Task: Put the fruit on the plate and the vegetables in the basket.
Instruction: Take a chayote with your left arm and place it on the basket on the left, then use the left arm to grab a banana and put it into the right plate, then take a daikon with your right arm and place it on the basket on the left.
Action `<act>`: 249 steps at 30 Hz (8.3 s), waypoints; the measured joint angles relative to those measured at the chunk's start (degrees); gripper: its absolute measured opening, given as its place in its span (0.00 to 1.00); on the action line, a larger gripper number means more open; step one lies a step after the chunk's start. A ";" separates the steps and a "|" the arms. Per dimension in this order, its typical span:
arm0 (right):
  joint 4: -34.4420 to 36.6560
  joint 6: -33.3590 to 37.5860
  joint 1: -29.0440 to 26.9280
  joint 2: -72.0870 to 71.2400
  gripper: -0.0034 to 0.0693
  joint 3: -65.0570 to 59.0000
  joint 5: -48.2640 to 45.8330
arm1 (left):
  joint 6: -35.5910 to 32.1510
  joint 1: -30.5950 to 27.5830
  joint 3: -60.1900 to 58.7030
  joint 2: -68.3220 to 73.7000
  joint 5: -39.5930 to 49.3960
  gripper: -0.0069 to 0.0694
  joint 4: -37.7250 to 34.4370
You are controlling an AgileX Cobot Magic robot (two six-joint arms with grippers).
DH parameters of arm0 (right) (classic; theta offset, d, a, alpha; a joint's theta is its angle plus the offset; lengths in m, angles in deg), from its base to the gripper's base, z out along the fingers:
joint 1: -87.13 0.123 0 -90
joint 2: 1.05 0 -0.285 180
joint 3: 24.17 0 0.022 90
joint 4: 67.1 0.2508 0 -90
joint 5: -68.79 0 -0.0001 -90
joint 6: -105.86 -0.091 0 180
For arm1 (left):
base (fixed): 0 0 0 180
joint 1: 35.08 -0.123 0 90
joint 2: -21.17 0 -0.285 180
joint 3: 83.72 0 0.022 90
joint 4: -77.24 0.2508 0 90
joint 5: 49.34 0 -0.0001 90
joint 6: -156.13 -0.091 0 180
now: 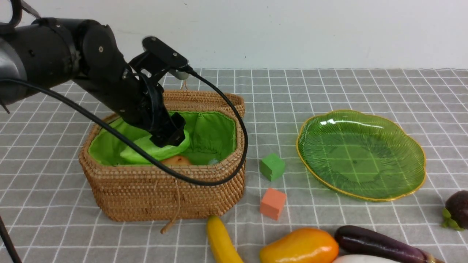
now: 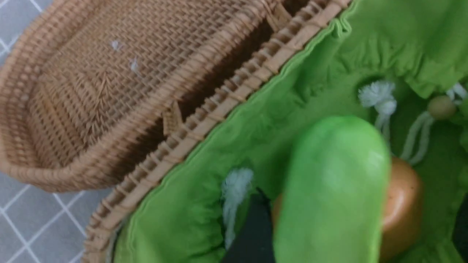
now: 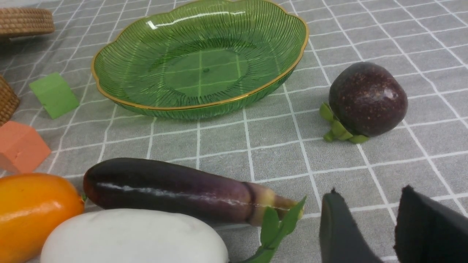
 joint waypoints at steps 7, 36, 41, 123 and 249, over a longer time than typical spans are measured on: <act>-0.05 0.00 0.00 0.00 0.38 0.00 0.00 | 0.14 0.00 0.00 -9.79 11.22 0.85 -1.80; -0.05 0.00 0.00 0.00 0.38 0.00 0.00 | 37.95 14.97 -22.21 -7.88 2.82 0.66 -23.09; -0.05 0.00 0.00 0.00 0.38 0.00 0.00 | 44.42 15.05 -20.48 0.46 0.78 0.66 -21.06; -0.05 0.00 0.00 0.00 0.38 0.00 0.00 | 17.74 15.16 49.32 31.59 3.50 0.49 -16.33; -0.05 0.00 0.00 0.00 0.38 0.00 0.00 | 36.29 -28.61 -82.60 -99.88 -17.56 0.08 10.12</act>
